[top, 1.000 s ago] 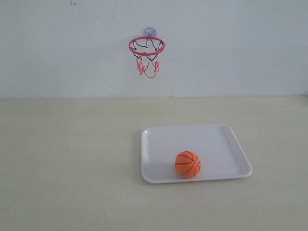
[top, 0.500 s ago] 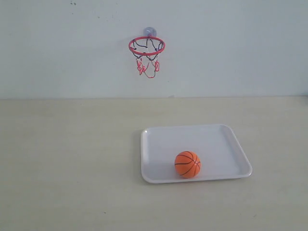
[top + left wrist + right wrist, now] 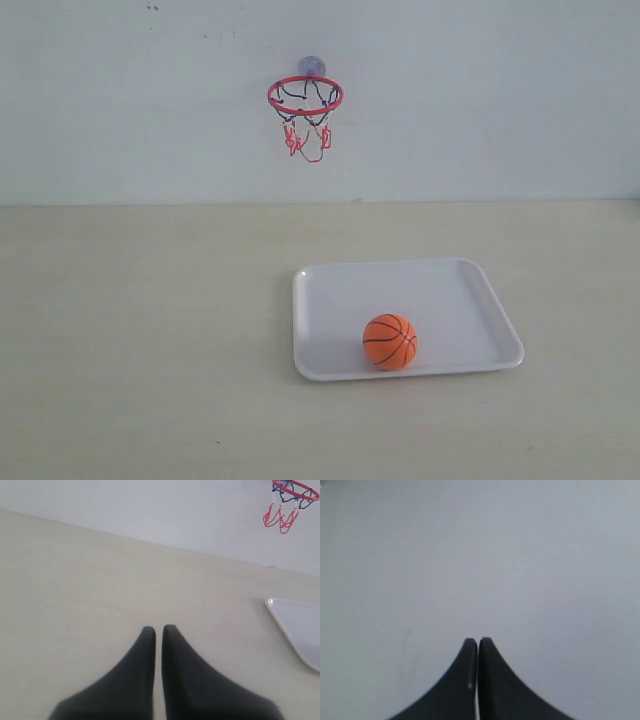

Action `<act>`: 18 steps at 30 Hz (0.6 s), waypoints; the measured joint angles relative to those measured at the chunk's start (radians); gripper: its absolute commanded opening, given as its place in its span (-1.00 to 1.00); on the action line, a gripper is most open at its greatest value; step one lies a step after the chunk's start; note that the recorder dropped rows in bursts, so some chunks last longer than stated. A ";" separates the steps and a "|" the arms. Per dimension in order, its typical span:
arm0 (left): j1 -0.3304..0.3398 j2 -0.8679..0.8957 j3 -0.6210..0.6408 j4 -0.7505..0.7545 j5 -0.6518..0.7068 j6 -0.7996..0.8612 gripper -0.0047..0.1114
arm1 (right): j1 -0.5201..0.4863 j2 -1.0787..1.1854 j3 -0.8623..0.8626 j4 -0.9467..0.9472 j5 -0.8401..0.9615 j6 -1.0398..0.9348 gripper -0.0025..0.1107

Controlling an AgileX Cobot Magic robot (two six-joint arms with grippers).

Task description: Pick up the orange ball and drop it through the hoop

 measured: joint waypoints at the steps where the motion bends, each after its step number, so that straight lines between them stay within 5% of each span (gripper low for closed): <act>1: 0.000 0.000 0.000 0.000 0.000 0.000 -0.85 | 0.000 0.009 -0.039 0.000 0.028 -0.005 -0.96; 5: 0.000 0.000 0.000 0.000 0.000 0.000 -0.85 | 0.000 0.142 -0.240 0.000 0.297 -0.056 -0.96; 11: 0.000 0.000 0.000 0.000 0.000 0.000 -0.85 | 0.000 0.489 -0.507 0.000 0.943 -0.075 -0.96; 15: 0.000 0.000 0.000 0.000 0.000 0.000 -0.85 | 0.000 0.692 -0.572 0.012 1.307 -0.063 -0.96; 18: 0.000 0.000 0.000 0.000 0.000 0.000 -0.85 | 0.000 0.796 -0.574 0.012 1.417 -0.009 -0.96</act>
